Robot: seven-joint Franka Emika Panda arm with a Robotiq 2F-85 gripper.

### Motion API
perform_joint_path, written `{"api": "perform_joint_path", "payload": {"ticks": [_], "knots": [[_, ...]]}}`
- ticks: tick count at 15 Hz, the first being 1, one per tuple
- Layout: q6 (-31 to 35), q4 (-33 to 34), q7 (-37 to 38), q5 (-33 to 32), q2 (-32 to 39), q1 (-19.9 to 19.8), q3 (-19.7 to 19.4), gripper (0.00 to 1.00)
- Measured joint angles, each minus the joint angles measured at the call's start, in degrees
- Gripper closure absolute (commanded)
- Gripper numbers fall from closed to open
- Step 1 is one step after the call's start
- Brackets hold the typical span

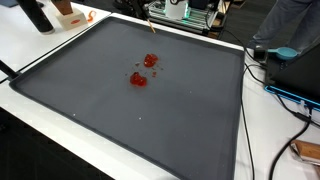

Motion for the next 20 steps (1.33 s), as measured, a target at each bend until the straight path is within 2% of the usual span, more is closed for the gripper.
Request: {"api": "perform_joint_path", "payload": {"ticks": [4, 7, 14, 20], "knots": [[-1.4, 2.2, -8.4, 6.1, 6.9, -3.1, 1.6, 0.97], [-2.7, 3.8, -11.2, 7.8, 11.6, -5.3, 2.9, 0.97], [-5.0, 6.7, -13.0, 7.9, 18.7, -8.4, 4.9, 0.97], [-5.8, 8.0, -13.2, 7.9, 21.2, -9.6, 5.4, 0.97]]}}
